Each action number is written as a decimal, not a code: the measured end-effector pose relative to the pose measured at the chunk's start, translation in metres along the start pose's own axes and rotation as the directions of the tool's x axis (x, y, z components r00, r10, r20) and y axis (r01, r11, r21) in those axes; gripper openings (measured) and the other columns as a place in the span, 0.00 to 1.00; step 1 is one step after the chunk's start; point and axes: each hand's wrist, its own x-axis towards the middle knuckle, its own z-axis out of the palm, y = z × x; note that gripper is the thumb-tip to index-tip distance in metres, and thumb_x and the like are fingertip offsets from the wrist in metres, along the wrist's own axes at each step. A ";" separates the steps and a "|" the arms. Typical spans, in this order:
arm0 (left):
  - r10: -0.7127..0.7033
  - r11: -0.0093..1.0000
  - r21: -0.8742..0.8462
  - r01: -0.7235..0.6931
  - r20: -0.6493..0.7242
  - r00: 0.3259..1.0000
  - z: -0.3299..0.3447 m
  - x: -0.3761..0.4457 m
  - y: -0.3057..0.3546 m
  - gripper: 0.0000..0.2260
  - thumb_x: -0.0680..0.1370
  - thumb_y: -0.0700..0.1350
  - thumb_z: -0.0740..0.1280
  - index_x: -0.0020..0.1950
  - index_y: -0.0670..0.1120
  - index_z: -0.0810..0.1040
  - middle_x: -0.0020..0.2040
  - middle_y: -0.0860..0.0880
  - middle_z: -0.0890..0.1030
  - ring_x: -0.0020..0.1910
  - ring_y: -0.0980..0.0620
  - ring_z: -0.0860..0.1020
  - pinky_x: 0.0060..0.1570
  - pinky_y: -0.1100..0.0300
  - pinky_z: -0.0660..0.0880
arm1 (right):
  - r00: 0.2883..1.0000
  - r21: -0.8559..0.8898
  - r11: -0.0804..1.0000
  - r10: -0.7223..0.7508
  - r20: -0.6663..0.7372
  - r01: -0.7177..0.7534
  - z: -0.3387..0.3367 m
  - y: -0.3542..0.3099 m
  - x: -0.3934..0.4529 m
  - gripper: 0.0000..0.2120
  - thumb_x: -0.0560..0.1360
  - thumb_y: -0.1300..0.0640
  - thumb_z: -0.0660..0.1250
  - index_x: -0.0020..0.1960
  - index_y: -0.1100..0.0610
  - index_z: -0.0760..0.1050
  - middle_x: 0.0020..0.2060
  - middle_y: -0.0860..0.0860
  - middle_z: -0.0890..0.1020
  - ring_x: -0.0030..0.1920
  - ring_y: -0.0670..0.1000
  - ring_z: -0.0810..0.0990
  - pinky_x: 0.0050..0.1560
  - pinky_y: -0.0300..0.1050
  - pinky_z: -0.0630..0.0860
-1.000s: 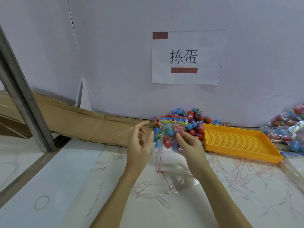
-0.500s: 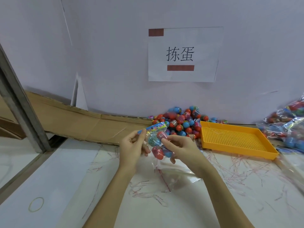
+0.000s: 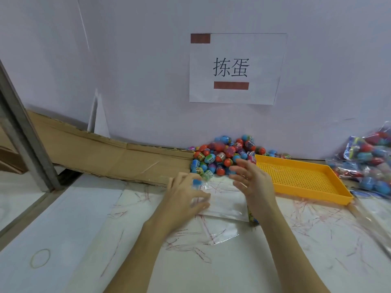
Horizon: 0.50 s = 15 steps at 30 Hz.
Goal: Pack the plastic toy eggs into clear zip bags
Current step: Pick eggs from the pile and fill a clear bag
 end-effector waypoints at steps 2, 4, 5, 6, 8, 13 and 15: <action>-0.001 1.000 0.008 0.001 -0.056 0.998 -0.002 0.000 -0.001 0.11 0.79 0.61 0.69 0.56 0.60 0.86 0.70 0.59 0.71 0.70 0.55 0.62 0.59 0.60 0.53 | 0.995 -0.273 0.957 -0.086 0.054 0.098 0.003 0.007 -0.001 0.13 0.84 0.55 0.62 0.52 0.61 0.83 0.38 0.54 0.86 0.35 0.50 0.83 0.35 0.40 0.78; -0.002 1.000 0.015 0.004 -0.113 0.994 -0.004 0.000 -0.003 0.06 0.78 0.57 0.73 0.50 0.57 0.86 0.67 0.58 0.74 0.67 0.53 0.66 0.57 0.61 0.54 | 0.977 -0.493 0.844 -0.173 0.127 0.213 0.007 0.014 -0.003 0.13 0.84 0.56 0.63 0.47 0.58 0.84 0.36 0.52 0.86 0.34 0.48 0.82 0.35 0.40 0.76; -0.004 1.000 0.021 0.007 -0.140 0.990 -0.004 0.000 -0.005 0.05 0.77 0.56 0.73 0.48 0.56 0.86 0.65 0.57 0.75 0.66 0.53 0.67 0.57 0.60 0.56 | 0.964 -0.560 0.785 -0.206 0.165 0.264 0.009 0.016 -0.005 0.12 0.83 0.55 0.64 0.46 0.55 0.84 0.36 0.51 0.86 0.35 0.46 0.83 0.35 0.39 0.76; -0.015 1.000 0.020 0.018 -0.160 0.987 -0.005 0.000 -0.006 0.05 0.78 0.55 0.73 0.47 0.55 0.85 0.63 0.57 0.76 0.65 0.54 0.67 0.58 0.60 0.57 | 0.951 -0.602 0.736 -0.222 0.217 0.309 0.011 0.017 -0.006 0.11 0.82 0.53 0.66 0.46 0.53 0.85 0.36 0.48 0.86 0.36 0.45 0.83 0.36 0.38 0.76; -0.057 0.998 -0.036 0.050 -0.217 0.975 -0.006 0.001 -0.006 0.05 0.79 0.53 0.73 0.47 0.52 0.84 0.61 0.57 0.77 0.64 0.55 0.68 0.59 0.60 0.58 | 0.913 -0.678 0.620 -0.180 0.366 0.395 0.014 0.020 -0.009 0.06 0.79 0.49 0.70 0.49 0.48 0.85 0.41 0.42 0.86 0.43 0.42 0.83 0.40 0.36 0.78; -0.284 0.912 -0.376 0.163 -0.294 0.913 -0.012 0.009 -0.003 0.10 0.76 0.53 0.76 0.44 0.46 0.85 0.57 0.55 0.79 0.61 0.54 0.70 0.62 0.57 0.70 | 0.853 -0.791 0.319 -0.176 0.492 0.522 0.018 0.025 -0.011 0.10 0.76 0.51 0.74 0.57 0.49 0.84 0.48 0.41 0.85 0.46 0.39 0.79 0.47 0.30 0.74; -0.368 0.824 -0.538 0.179 -0.267 0.891 -0.017 0.011 -0.001 0.16 0.73 0.62 0.73 0.44 0.50 0.85 0.55 0.58 0.80 0.62 0.55 0.71 0.63 0.56 0.72 | 0.851 -0.760 0.383 -0.247 0.463 0.525 0.019 0.024 -0.011 0.06 0.79 0.55 0.71 0.54 0.53 0.84 0.43 0.43 0.86 0.43 0.40 0.81 0.46 0.29 0.74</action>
